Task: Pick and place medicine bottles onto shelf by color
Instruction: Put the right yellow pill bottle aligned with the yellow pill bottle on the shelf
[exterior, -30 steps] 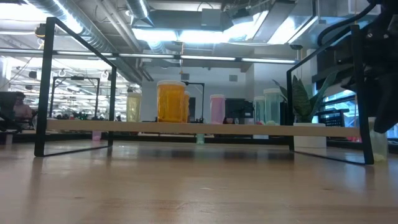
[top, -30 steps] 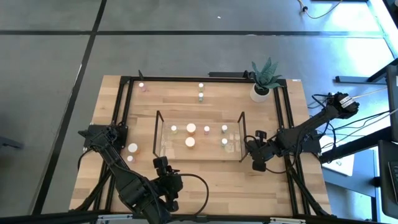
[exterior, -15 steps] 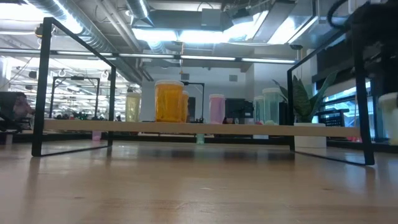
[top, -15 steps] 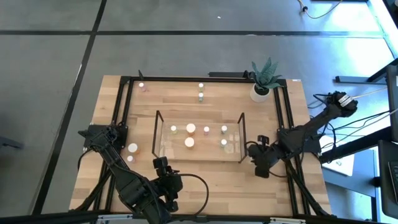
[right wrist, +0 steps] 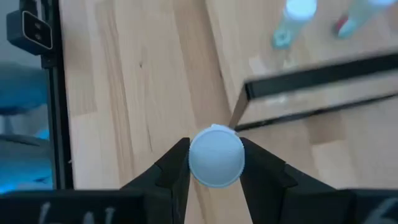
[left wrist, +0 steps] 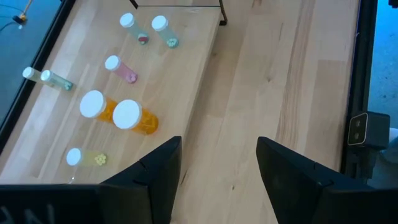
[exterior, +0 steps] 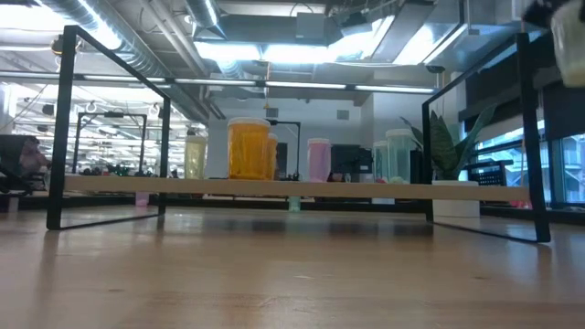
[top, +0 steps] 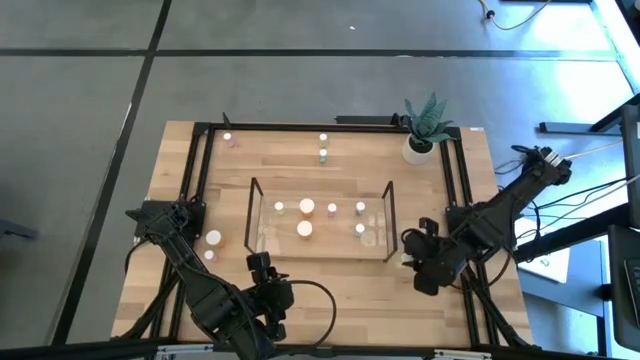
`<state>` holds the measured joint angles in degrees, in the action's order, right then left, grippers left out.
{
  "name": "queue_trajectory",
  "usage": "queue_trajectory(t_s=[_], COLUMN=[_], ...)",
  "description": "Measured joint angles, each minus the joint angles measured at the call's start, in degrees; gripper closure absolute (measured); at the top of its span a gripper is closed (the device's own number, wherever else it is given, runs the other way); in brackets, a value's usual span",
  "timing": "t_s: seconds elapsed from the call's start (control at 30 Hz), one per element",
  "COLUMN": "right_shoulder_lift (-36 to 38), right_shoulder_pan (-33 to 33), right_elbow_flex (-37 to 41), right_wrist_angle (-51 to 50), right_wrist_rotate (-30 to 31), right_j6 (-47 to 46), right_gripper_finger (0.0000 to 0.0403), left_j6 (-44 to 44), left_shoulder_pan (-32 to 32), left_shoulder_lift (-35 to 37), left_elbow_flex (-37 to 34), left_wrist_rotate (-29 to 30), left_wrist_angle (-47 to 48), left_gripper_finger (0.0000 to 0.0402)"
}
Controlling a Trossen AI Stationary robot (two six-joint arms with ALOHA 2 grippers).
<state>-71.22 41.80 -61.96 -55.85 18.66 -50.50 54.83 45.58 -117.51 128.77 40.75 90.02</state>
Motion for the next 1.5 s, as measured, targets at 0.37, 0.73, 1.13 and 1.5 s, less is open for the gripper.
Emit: queue_trajectory(t_s=[0.37,0.73,1.13,1.5], right_shoulder_lift=[-18.22,-35.02,-52.06,-59.3], right_shoulder_pan=[-4.3,-10.02,-12.71,-13.43], right_elbow_flex=[-25.25,-46.04,-56.51,-56.32], right_wrist_angle=[-12.4,-11.75,-7.02,1.55], right_wrist_rotate=[-0.65,-5.71,-9.75,-12.73], right_j6=[11.88,26.11,30.45,34.49], right_gripper_finger=[0.0281,0.0281,0.0281,0.0281], left_j6=[0.47,1.46,3.3,4.86], left_shoulder_pan=[0.11,2.24,6.87,7.14], left_shoulder_lift=[0.0,0.0,0.0,0.0], left_elbow_flex=[0.0,0.0,0.0,0.0], left_wrist_rotate=[-1.53,-6.23,-6.01,-5.84], left_wrist_angle=[0.0,0.0,0.0,0.0], left_gripper_finger=[0.02,0.02,0.02,0.02])
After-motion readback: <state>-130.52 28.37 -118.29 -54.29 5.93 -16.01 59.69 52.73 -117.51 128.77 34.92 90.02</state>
